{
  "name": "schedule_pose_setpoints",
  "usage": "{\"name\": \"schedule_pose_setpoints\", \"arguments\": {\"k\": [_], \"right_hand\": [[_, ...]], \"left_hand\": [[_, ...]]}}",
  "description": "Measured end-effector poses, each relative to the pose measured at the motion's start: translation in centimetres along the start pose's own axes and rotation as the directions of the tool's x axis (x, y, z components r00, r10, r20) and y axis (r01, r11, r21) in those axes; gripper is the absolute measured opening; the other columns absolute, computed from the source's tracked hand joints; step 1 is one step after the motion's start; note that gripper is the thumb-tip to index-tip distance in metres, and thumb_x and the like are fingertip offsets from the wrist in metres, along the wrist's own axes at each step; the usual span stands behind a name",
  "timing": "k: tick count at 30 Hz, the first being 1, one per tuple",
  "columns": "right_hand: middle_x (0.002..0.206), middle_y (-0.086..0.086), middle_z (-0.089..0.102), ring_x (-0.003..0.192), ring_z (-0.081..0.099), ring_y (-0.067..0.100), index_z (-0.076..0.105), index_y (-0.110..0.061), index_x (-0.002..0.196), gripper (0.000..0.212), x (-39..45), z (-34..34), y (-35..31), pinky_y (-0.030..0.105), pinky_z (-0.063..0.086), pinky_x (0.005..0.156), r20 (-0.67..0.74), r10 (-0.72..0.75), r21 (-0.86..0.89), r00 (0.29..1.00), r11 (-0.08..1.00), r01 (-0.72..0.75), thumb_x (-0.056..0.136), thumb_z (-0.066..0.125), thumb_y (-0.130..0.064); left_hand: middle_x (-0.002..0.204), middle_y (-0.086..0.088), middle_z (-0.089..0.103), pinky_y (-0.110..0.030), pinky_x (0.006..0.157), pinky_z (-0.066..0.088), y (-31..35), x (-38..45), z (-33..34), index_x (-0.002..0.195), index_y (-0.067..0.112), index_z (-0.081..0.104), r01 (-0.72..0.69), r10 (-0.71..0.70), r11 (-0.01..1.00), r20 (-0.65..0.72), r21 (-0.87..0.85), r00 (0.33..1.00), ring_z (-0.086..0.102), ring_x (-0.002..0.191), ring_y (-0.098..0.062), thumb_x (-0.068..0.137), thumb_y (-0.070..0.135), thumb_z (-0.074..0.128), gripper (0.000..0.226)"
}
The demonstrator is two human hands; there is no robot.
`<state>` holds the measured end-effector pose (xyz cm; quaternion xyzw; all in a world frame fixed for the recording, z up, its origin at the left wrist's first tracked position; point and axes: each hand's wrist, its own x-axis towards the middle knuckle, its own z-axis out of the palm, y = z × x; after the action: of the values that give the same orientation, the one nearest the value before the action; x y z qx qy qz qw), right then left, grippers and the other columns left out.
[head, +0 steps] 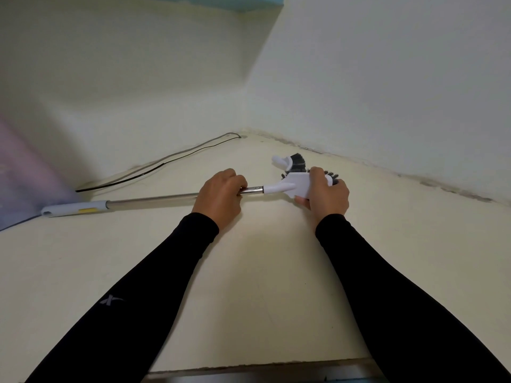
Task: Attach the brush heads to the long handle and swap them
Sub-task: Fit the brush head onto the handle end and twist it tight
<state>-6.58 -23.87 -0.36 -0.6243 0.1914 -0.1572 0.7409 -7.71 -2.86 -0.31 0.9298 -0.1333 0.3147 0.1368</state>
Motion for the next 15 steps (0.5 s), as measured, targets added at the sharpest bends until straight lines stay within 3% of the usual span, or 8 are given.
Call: {"name": "schedule_pose_setpoints", "arguments": {"k": [2,8,15], "right_hand": [[0.103,-0.004,0.067,0.054,0.075,0.015,0.064,-0.008,0.112,0.044,0.0,0.0,-0.1,0.025,0.056,0.051,-0.002,0.003,-0.006,1.0,1.0,-0.003,0.086,0.068,-0.043],[0.105,-0.001,0.067,0.048,0.071,0.008,0.063,-0.008,0.113,0.043,0.1,-0.3,0.0,0.035,0.066,0.066,-0.009,0.017,0.003,1.0,1.0,-0.017,0.086,0.067,-0.041],[0.107,-0.001,0.067,0.044,0.068,0.005,0.063,-0.008,0.112,0.042,0.1,-0.2,-0.2,0.047,0.066,0.081,-0.009,0.019,0.018,1.0,1.0,-0.019,0.086,0.068,-0.041]], "left_hand": [[0.081,-0.009,0.065,-0.032,0.063,0.039,0.0,0.0,-0.2,0.092,0.01,0.073,-0.001,0.001,1.0,0.011,-0.002,1.0,0.06,0.077,-0.032,0.078,0.001,0.067,0.017],[0.08,-0.014,0.07,-0.044,0.072,0.049,0.0,0.2,-0.6,0.09,0.006,0.071,-0.012,0.012,1.0,0.098,0.007,0.995,0.061,0.079,-0.037,0.084,0.009,0.066,0.008],[0.094,-0.012,0.073,-0.047,0.075,0.05,-0.2,-0.3,-1.2,0.114,0.013,0.064,-0.031,0.034,0.999,0.171,-0.019,0.985,0.062,0.087,-0.039,0.093,0.016,0.055,0.023]]}}
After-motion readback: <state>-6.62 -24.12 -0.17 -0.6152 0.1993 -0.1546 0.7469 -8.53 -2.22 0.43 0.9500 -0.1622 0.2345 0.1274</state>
